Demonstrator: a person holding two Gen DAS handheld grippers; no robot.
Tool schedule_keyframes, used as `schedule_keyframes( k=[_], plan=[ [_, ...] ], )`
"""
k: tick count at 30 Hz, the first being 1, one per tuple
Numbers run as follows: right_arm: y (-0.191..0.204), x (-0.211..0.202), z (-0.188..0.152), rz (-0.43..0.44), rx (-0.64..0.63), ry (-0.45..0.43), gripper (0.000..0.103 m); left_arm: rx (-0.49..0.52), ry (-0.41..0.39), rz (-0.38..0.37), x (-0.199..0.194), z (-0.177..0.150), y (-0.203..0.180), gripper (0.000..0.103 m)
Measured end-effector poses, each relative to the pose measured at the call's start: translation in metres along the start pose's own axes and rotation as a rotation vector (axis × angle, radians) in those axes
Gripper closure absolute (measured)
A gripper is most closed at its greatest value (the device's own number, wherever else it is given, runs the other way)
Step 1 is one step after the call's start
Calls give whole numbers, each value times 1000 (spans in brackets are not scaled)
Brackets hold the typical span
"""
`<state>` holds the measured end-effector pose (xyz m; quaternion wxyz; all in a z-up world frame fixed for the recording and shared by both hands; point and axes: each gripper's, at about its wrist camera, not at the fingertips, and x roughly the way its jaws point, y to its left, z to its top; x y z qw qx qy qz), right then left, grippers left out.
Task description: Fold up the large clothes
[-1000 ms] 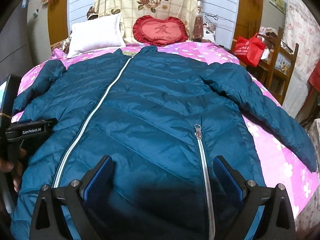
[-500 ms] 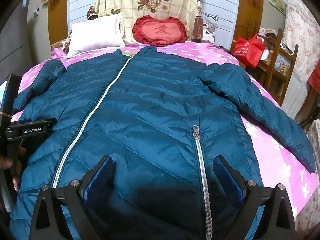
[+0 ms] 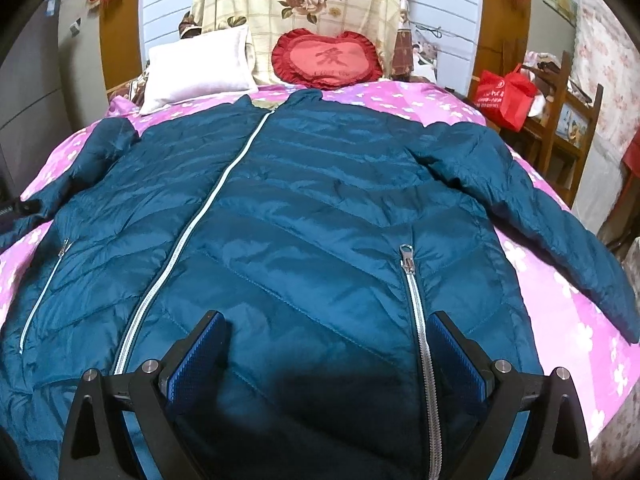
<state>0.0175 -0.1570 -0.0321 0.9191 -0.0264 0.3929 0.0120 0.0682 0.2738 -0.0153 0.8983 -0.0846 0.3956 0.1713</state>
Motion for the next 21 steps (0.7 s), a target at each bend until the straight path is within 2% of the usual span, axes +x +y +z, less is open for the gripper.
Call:
schedule_keyframes(
  k=[5, 7, 9, 11, 12, 14, 19, 20, 21],
  plan=[
    [-1, 2, -2, 8, 1, 13, 4, -68, 30, 240, 39, 37, 98, 0],
    [-1, 2, -2, 7, 1, 17, 4, -73, 78, 334, 63, 50, 129, 0],
    [-1, 5, -3, 7, -4, 26, 4, -83, 147, 391, 88, 56, 154, 0],
    [0, 7, -2, 3, -11, 35, 4, -118, 216, 377, 113, 57, 173, 0],
    [1, 8, -3, 2, -13, 39, 4, -147, 241, 332, 124, 56, 182, 0],
    [2, 9, -3, -2, -20, 45, 4, -196, 235, 242, 133, 58, 189, 0],
    [2, 11, -6, -16, -39, 61, 4, -163, 220, 165, 147, 70, 181, 1],
    [1, 11, -6, -18, -38, 61, 4, -163, 213, 147, 148, 71, 176, 2],
    [0, 10, -6, -20, -36, 62, 4, -154, 201, 130, 150, 71, 174, 10]
  ],
)
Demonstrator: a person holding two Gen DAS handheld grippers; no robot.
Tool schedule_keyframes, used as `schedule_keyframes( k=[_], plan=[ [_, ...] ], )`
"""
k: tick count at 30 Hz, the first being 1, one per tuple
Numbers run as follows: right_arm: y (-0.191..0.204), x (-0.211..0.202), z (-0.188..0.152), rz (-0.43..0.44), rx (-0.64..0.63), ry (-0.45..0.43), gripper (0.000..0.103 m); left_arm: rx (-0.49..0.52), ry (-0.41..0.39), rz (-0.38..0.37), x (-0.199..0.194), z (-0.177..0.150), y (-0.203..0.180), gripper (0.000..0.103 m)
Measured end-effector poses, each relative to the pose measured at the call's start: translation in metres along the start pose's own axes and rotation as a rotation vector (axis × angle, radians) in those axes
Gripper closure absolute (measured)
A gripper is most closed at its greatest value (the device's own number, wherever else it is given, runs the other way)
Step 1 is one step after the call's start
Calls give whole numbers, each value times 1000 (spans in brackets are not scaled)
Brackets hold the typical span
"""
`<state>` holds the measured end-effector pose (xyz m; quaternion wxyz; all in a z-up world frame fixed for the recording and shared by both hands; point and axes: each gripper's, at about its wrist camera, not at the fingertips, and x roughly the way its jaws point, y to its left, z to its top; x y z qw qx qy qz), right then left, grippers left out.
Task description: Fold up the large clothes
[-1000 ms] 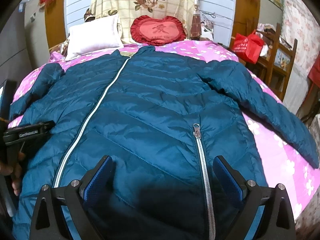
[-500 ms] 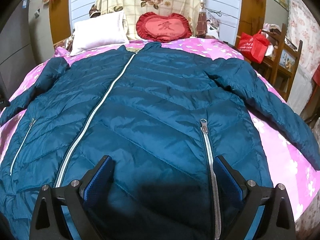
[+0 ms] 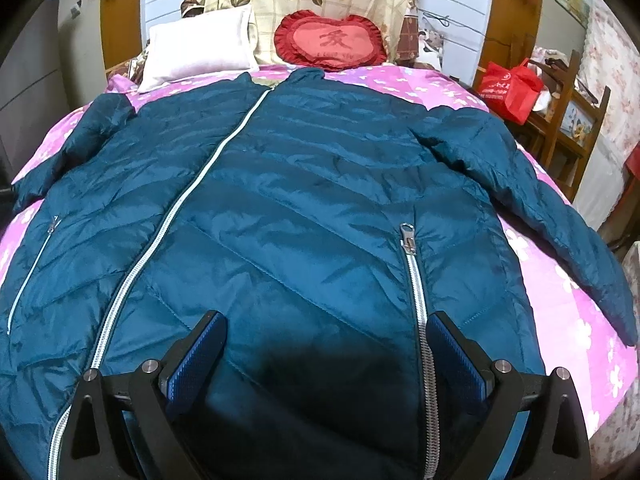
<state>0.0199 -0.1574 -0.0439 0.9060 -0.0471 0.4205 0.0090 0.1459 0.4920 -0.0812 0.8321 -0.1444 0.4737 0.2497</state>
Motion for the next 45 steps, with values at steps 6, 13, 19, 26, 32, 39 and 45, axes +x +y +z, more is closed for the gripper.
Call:
schedule_keyframes(
  k=[6, 13, 19, 26, 32, 39, 45],
  plan=[
    [-4, 0, 0, -3, 11, 8, 4, 134, -70, -8, -22, -10, -43, 88],
    [-14, -7, -2, -21, 38, -10, 4, -63, -250, 37, -92, -1, -6, 91],
    [-33, -15, -7, -40, 66, -7, 4, -3, -330, 18, -151, 13, -32, 91],
    [-68, -20, -16, -90, 124, 24, 4, 289, -343, -437, -224, -8, -202, 91],
    [-93, -24, -27, -146, 166, 58, 4, 441, -282, -744, -263, -46, -364, 91],
    [-119, -36, -39, -116, 212, 57, 4, 580, -206, -845, -263, -102, -501, 91],
    [-133, -43, -46, -92, 228, 48, 4, 529, -72, -861, -208, -138, -548, 91]
  ],
)
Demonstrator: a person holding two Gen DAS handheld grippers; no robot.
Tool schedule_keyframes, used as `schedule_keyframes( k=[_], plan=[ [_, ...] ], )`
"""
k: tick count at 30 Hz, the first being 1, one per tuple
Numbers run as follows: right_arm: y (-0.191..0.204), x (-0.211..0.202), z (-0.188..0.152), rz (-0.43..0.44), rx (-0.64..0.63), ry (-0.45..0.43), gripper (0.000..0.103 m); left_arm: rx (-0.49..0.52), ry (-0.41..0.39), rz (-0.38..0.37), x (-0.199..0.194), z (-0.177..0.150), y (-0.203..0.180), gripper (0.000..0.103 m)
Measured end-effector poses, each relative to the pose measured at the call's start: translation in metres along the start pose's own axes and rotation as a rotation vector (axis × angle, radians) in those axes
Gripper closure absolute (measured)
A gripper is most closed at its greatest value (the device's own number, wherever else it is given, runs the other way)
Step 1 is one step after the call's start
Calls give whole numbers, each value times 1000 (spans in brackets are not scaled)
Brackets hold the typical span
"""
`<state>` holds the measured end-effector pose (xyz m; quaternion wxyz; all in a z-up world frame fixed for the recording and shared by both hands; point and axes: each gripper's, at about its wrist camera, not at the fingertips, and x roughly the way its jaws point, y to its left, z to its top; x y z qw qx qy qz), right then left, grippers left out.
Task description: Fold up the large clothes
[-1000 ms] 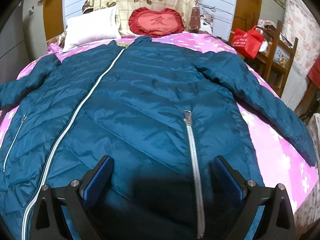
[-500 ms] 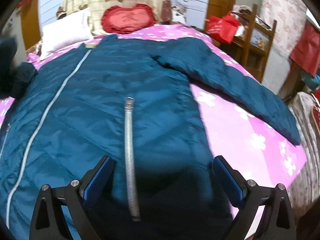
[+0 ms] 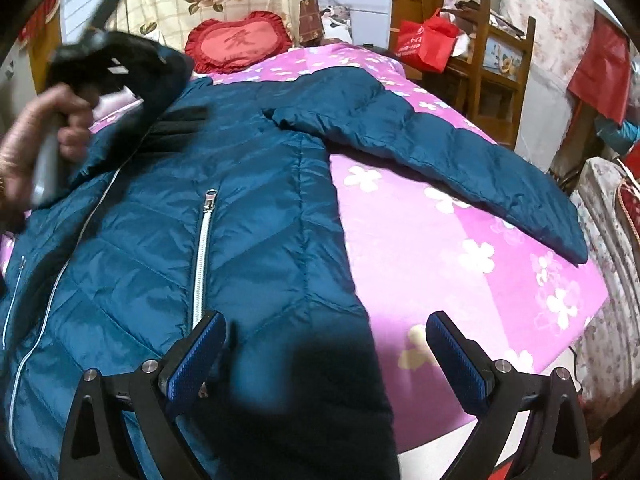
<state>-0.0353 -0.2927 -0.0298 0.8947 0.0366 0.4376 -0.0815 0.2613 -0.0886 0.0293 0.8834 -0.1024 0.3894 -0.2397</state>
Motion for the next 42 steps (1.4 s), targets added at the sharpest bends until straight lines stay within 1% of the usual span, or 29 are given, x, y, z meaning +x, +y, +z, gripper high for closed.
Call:
schedule_keyframes(
  k=[2, 3, 4, 6, 7, 8, 12, 14, 16, 19, 20, 21, 23, 24, 25, 27, 28, 29, 30, 31, 32, 34, 36, 37, 38, 39, 40, 41, 42],
  plan=[
    [-3, -1, -1, 3, 3, 3, 4, -15, 31, 13, 18, -12, -10, 86],
    [-4, -1, -1, 3, 6, 5, 4, -23, 52, 10, 27, -16, -12, 73],
    [-6, -1, -2, 3, 11, 6, 4, -28, 72, -5, 37, -19, -17, 58],
    [-6, 1, 0, 3, 20, 6, 4, -17, 83, -12, 40, -27, -23, 41],
    [-7, 1, 1, 0, 25, 5, 4, -10, 80, -13, 38, -31, -26, 37],
    [-6, 2, 1, -3, 27, 4, 4, -9, 83, -21, 32, -33, -29, 34],
    [-3, 2, 4, -44, 30, -15, 4, -35, 73, -82, -1, -42, -22, 34],
    [0, 0, 7, -88, 30, -46, 4, -44, 50, -75, -24, -45, -7, 33],
    [3, -7, 12, -119, 46, -100, 4, -57, 24, -46, -45, -46, 12, 32],
    [16, -19, 22, -128, 60, -200, 4, -86, -25, 87, -79, -47, 60, 32],
    [22, -20, 26, -119, 57, -223, 4, -99, -40, 137, -88, -47, 77, 32],
    [28, -19, 33, -102, 47, -243, 4, -109, -57, 205, -95, -47, 95, 32],
    [45, -13, 53, -59, 18, -259, 4, -109, -91, 323, -105, -47, 127, 32],
    [55, -6, 66, -30, 7, -260, 4, -103, -96, 368, -106, -47, 139, 32],
    [64, -1, 77, -2, -8, -259, 4, -93, -97, 434, -104, -48, 152, 32],
    [88, 17, 106, 55, -69, -247, 4, -90, -85, 548, -96, -54, 178, 32],
    [106, 30, 126, 80, -97, -239, 5, -100, -69, 579, -90, -59, 191, 32],
    [120, 37, 137, 102, -105, -236, 6, -125, -49, 593, -85, -66, 204, 32],
    [139, 49, 154, 148, -111, -220, 8, -206, -22, 567, -81, -72, 221, 32],
    [151, 56, 164, 171, -113, -214, 10, -248, -38, 547, -82, -76, 228, 32],
    [167, 65, 175, 200, -117, -210, 13, -263, -53, 549, -83, -78, 230, 32],
    [198, 89, 196, 276, -150, -180, 13, -238, -43, 594, -78, -81, 226, 31],
    [221, 123, 207, 296, -209, -115, 22, -228, -28, 614, -74, -81, 225, 30],
    [224, 139, 209, 295, -227, -78, 24, -231, -27, 612, -75, -81, 225, 30],
    [220, 158, 209, 274, -244, -27, 29, -235, -27, 608, -74, -79, 226, 30],
    [210, 169, 207, 242, -248, 0, 37, -240, -25, 604, -74, -78, 228, 30],
    [190, 179, 206, 232, -225, 18, 40, -239, -22, 603, -73, -77, 228, 29],
    [169, 183, 205, 262, -177, 18, 43, -235, -16, 610, -72, -77, 228, 29],
    [145, 185, 205, 283, -115, 18, 54, -231, -13, 616, -73, -76, 225, 29]
  ],
)
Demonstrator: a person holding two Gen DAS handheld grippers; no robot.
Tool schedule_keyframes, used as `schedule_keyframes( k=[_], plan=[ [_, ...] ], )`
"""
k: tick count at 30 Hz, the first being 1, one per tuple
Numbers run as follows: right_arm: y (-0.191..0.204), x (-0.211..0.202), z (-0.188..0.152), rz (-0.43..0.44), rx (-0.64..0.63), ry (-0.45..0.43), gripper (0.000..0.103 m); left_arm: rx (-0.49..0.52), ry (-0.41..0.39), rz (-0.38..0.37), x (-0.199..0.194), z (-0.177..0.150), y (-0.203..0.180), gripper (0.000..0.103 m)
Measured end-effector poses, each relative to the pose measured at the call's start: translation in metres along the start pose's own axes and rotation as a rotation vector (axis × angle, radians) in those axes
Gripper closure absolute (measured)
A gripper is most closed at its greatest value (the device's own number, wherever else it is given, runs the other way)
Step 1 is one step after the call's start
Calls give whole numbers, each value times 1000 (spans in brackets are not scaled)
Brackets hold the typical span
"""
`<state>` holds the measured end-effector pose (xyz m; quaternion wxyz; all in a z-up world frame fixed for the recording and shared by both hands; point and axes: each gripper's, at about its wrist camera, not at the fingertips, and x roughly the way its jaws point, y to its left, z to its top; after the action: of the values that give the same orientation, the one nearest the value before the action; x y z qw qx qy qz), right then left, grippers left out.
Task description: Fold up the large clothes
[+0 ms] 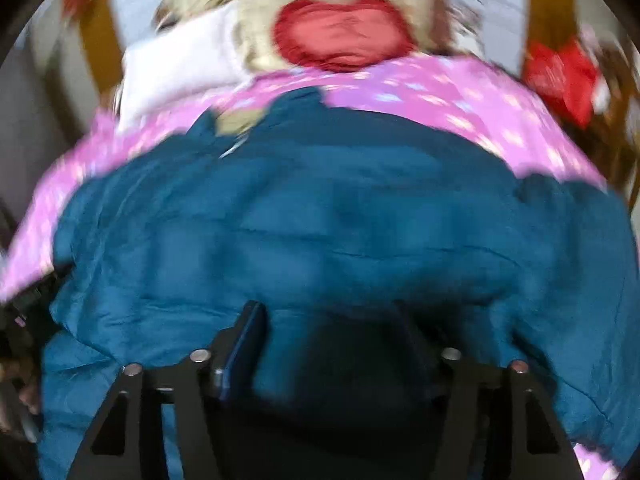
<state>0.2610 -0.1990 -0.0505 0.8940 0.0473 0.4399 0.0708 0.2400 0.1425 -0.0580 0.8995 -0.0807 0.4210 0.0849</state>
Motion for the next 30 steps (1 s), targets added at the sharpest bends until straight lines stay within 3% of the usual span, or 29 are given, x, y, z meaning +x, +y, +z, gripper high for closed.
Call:
schedule_keyframes(
  k=[3, 5, 7, 11, 15, 16, 17, 20, 22, 24, 26, 27, 28, 29, 30],
  plan=[
    [-52, -14, -11, -15, 140, 7, 62, 1, 4, 8, -1, 0, -2, 28],
    [-58, -24, -10, -6, 149, -2, 65, 1, 4, 7, -1, 0, -2, 28],
    [-45, -45, -1, -66, 109, -83, 65, -4, 4, 1, -1, 0, 0, 28],
    [-3, -61, 27, -47, 68, -225, 61, -7, 6, -4, -1, 0, 0, 27],
    [24, -10, 33, -120, 1, -124, 51, -11, 7, -9, -1, 0, 1, 25],
    [25, 10, 28, -182, -25, -71, 48, -16, 7, -14, -1, 0, 1, 24],
    [23, 29, 19, -229, -41, -27, 37, -18, 7, -16, -1, 0, 2, 24],
    [10, 27, 10, -177, 12, -34, 35, -18, 9, -12, -1, 0, 2, 24],
    [15, 13, 10, -227, -5, -33, 36, -17, 9, -11, -1, 0, 2, 24],
    [25, -18, 3, -220, -38, -133, 35, -17, 9, -11, -1, 0, 2, 24],
    [33, -34, -7, -145, -42, -177, 29, -16, 9, -10, -1, 0, 2, 24],
    [36, -28, -15, -124, -41, -136, 18, -16, 9, -10, 0, 0, 2, 24],
    [35, -16, -23, -126, -44, -62, 13, -16, 10, -10, -1, 0, 2, 24],
    [31, 0, -30, -131, -44, 37, 13, -16, 10, -11, -1, 1, 2, 24],
    [28, -7, -35, -117, -30, 21, 13, -20, 10, -12, -1, 1, 2, 24]
  ],
)
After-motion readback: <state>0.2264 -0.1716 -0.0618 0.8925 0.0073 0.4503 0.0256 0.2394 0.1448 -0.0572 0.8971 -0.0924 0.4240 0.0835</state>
